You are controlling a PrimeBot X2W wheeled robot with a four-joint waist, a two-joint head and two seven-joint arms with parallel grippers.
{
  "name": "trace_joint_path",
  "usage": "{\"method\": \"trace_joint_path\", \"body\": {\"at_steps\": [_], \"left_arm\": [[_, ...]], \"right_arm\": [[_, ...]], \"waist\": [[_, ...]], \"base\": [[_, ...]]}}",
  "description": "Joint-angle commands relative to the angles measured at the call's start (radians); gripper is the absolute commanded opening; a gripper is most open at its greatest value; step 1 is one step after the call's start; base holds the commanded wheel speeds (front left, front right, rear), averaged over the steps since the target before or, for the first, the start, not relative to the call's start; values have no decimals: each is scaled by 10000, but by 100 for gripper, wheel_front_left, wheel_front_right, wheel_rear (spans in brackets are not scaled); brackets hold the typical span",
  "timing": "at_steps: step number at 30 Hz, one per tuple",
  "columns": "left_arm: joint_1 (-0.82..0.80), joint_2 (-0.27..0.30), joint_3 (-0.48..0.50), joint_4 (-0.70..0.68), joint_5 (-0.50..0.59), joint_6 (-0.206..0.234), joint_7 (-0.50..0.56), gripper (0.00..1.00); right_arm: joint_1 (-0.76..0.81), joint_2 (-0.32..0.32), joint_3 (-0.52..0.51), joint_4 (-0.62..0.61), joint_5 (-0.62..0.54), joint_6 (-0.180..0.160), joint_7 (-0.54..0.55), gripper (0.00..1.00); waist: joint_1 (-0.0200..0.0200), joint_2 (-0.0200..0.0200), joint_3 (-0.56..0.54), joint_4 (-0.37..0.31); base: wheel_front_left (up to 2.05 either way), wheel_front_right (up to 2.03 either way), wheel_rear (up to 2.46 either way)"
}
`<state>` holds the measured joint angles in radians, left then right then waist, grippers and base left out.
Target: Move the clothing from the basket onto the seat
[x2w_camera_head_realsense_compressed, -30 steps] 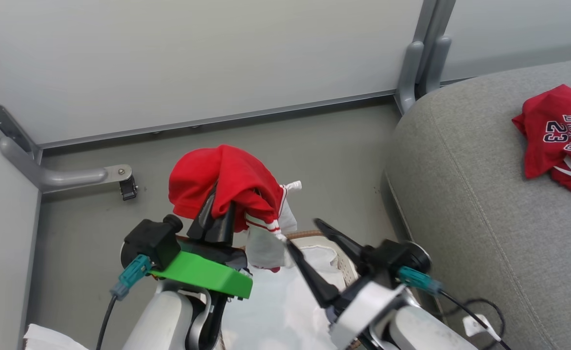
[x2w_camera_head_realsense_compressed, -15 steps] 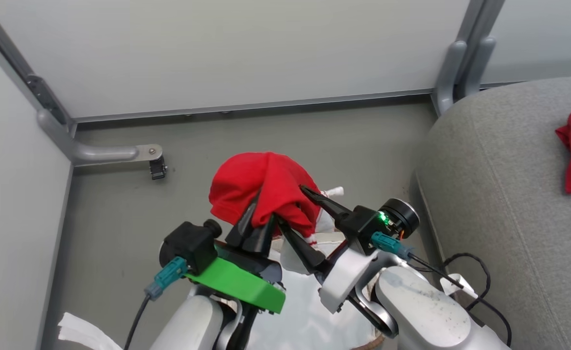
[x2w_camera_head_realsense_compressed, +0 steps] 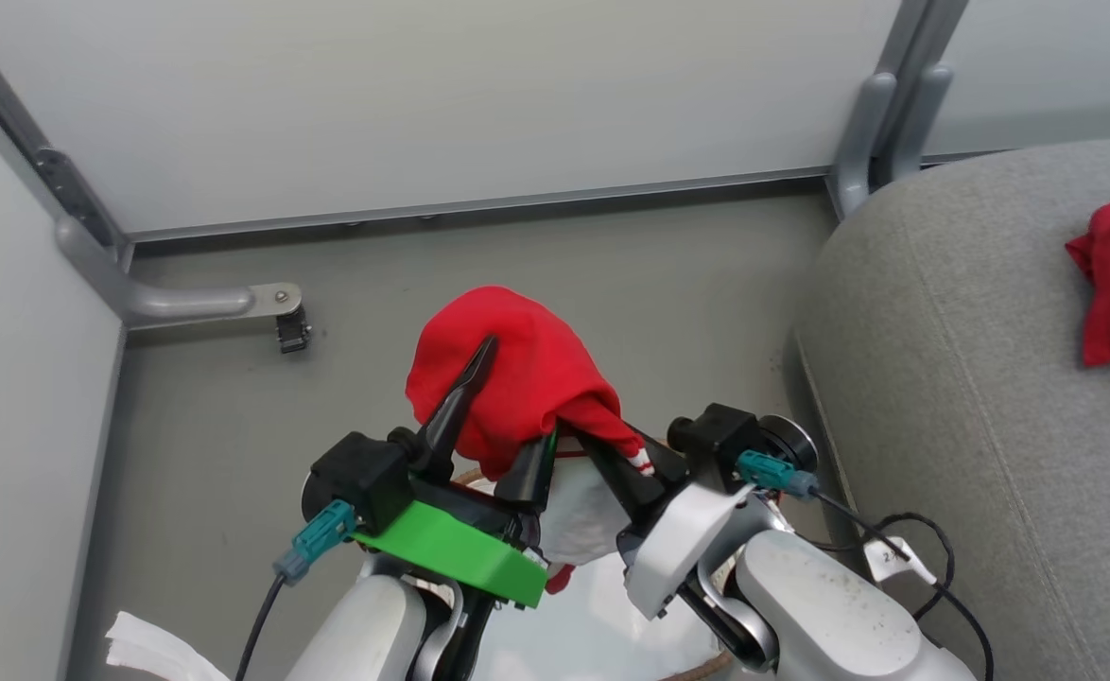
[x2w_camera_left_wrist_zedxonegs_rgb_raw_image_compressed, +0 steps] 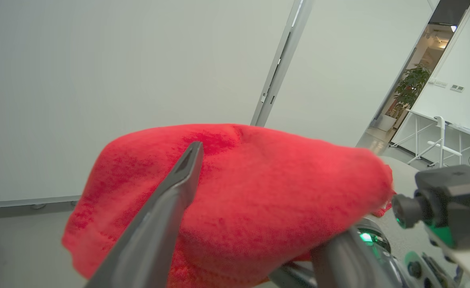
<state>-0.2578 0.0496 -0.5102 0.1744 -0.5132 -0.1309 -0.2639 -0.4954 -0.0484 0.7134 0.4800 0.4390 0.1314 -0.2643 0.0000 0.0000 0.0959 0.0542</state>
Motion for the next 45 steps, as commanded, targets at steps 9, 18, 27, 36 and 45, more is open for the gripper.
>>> {"method": "trace_joint_path", "body": {"at_steps": [9, 18, 27, 36, 45], "left_arm": [[54, 23, 357, 225, 427, 3, -9, 100], [-127, 31, 277, 490, 564, 3, -8, 100], [-350, 49, 132, 847, 635, 9, -9, 100], [-583, 100, 120, 1014, 969, 9, -8, 100], [-1332, 473, -256, 1166, 1139, 9, -8, 100]], "right_arm": [[874, -55, -681, -272, 419, -14, 2, 0], [1256, -63, -1265, -606, 351, -14, 1, 0], [1545, -194, -3117, -1384, 462, -17, 1, 0], [209, -1189, -4181, -1998, 121, -11, -5, 0], [-3054, -2794, -4768, -1828, -77, -13, -5, 0]], "waist": [[0, 0, 307, -3054], [0, 0, 508, -5355], [0, 0, 967, -5954], [0, 0, 1777, -5691], [0, 0, 3226, -4815]], "base": [[0, 0, 0], [0, 0, 0], [0, 0, 0], [0, 0, 0], [0, 0, 0]]}}
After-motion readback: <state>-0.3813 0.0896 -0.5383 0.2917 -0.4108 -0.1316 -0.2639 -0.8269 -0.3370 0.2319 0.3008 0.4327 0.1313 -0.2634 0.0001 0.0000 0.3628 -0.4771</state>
